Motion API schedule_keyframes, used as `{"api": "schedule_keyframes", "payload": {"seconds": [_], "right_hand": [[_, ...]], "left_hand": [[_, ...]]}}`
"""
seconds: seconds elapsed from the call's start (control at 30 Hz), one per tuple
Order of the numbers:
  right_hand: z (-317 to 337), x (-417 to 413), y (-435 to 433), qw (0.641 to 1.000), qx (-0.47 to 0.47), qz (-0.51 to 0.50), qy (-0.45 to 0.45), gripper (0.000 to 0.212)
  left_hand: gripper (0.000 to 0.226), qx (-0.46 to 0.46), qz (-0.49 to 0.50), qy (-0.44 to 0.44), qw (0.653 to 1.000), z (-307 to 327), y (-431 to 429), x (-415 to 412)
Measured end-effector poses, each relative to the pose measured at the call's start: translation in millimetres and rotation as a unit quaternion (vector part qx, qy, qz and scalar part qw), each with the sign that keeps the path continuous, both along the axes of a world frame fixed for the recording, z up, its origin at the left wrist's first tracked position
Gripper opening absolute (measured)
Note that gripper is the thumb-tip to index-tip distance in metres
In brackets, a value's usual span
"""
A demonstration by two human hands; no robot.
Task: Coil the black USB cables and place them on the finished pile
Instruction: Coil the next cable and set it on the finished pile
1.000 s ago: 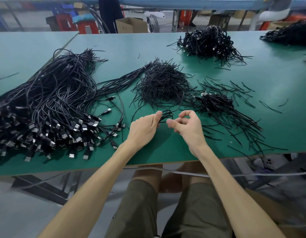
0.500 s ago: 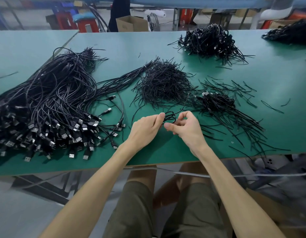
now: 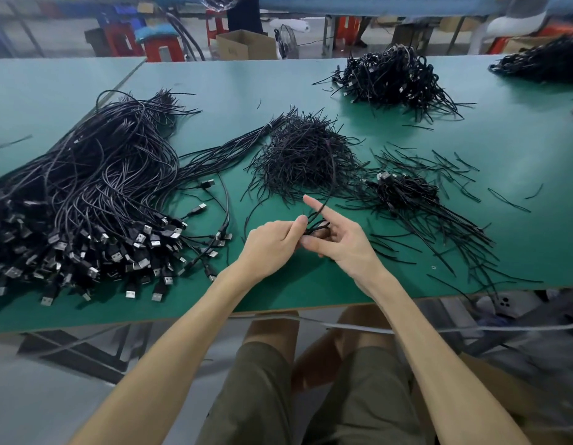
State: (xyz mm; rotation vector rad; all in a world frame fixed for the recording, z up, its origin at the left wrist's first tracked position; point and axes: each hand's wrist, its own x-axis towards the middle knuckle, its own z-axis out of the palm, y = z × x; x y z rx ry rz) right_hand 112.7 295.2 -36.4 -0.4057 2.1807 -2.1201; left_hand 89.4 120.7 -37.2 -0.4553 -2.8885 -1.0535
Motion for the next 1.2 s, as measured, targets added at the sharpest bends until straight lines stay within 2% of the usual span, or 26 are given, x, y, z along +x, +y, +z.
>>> {"api": "schedule_keyframes", "payload": {"seconds": [0.2,0.3,0.37,0.47,0.57,0.7,0.83,1.0,1.2], "right_hand": [[-0.4,2.9,-1.3,0.999,0.051,-0.004,0.010,0.045],[-2.8,3.0,-3.5,0.997,0.064,-0.031,0.022,0.036],[-4.1,3.1,-5.2,0.995,0.080,-0.041,0.037,0.032],[-3.3,3.4,-6.7,0.992,0.108,-0.051,0.047,0.031],[-1.4,3.7,-7.8,0.990,0.113,-0.055,0.058,0.034],[-0.7,3.5,-7.1,0.991,0.104,-0.054,0.064,0.033],[-2.1,4.1,-3.8,0.993,0.099,-0.041,0.052,0.031],[-0.8,2.8,-7.8,0.988,0.123,-0.079,0.059,0.035],[-1.9,6.6,-8.9,0.988,0.114,-0.089,0.058,0.019]], "left_hand": [[0.064,-0.028,-0.002,0.020,0.999,-4.2,1.0,0.4],[0.068,0.013,0.002,0.011,1.000,-3.6,1.0,1.0],[0.056,0.052,-0.008,0.006,0.999,-1.9,-0.6,2.4],[0.053,0.097,-0.015,-0.003,0.995,0.5,-1.8,2.1],[0.076,0.127,-0.020,-0.011,0.992,-1.0,-2.2,-1.2],[0.065,0.124,-0.032,-0.009,0.992,-2.5,-2.6,0.6],[0.075,0.163,-0.023,-0.034,0.986,-1.3,-0.9,0.3],[0.062,0.200,-0.026,-0.059,0.978,-0.1,-1.9,2.7],[0.055,0.207,-0.044,-0.073,0.975,3.2,-3.4,1.9]]}}
